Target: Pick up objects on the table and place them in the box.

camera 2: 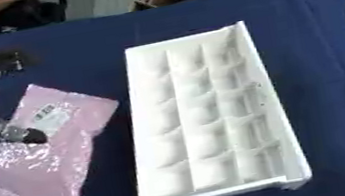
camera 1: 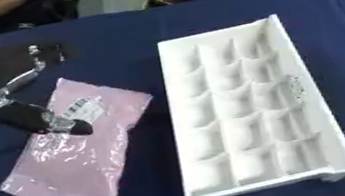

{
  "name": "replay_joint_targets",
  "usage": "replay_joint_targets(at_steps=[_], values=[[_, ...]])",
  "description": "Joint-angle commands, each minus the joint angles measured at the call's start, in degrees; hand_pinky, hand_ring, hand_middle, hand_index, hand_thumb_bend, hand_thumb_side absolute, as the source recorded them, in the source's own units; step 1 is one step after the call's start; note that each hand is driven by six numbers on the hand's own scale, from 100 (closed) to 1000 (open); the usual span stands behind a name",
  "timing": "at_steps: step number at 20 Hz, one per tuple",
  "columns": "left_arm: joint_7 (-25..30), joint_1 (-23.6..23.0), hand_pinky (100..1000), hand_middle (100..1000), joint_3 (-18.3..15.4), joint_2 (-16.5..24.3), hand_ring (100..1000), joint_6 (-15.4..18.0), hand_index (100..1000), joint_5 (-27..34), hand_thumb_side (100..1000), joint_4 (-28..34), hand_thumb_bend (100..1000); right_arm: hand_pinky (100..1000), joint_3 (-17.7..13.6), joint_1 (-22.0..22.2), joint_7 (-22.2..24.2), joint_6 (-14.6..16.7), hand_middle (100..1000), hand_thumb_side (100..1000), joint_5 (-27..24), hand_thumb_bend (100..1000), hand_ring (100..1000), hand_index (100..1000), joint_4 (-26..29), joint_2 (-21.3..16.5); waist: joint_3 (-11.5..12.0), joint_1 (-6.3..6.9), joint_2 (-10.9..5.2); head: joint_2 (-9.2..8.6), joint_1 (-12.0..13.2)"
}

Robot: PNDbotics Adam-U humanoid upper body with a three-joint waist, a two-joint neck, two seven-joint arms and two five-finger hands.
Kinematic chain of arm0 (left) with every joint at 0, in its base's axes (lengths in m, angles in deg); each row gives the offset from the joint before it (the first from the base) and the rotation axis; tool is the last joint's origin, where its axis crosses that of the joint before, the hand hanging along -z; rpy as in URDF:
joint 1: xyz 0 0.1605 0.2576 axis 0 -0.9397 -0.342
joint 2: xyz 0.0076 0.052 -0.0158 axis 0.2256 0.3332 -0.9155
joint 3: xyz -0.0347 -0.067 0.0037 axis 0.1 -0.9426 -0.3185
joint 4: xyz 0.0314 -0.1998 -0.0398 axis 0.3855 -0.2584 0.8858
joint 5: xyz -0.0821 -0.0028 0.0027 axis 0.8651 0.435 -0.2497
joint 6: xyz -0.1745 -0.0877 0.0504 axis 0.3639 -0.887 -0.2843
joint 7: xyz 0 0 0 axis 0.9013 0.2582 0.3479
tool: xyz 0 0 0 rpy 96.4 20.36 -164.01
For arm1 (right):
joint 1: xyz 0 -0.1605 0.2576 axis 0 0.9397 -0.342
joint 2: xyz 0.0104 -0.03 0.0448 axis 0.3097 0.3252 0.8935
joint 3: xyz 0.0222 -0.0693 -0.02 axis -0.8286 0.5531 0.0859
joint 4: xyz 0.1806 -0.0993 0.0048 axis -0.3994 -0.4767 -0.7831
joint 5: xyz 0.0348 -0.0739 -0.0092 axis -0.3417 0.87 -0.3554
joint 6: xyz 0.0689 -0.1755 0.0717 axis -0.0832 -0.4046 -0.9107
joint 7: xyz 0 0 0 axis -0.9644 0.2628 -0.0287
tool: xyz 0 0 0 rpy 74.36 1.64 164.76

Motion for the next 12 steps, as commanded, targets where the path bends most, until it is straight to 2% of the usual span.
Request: replay_joint_targets(at_steps=[1, 12], values=[[0.29, 0.53, 692, 843, -0.53, 0.87, 730, 0.44, 930, -1.08, 846, 0.04, 1000, 804, -0.2, -0.63, 0.09, 0.16, 833, 845, -0.13, 100, 850, 946, 0.82, -0.34, -0.02, -0.11, -0.79, -0.05, 0.55], [3.68, 1.51, 702, 832, 1.74, 0.61, 739, 2.69, 919, -3.67, 824, -2.95, 1000, 804, -0.19, -0.57, 0.12, 0.17, 833, 844, -0.14, 100, 850, 946, 0.82, -0.35, -0.18, -0.09, -0.87, 0.07, 0.57]])
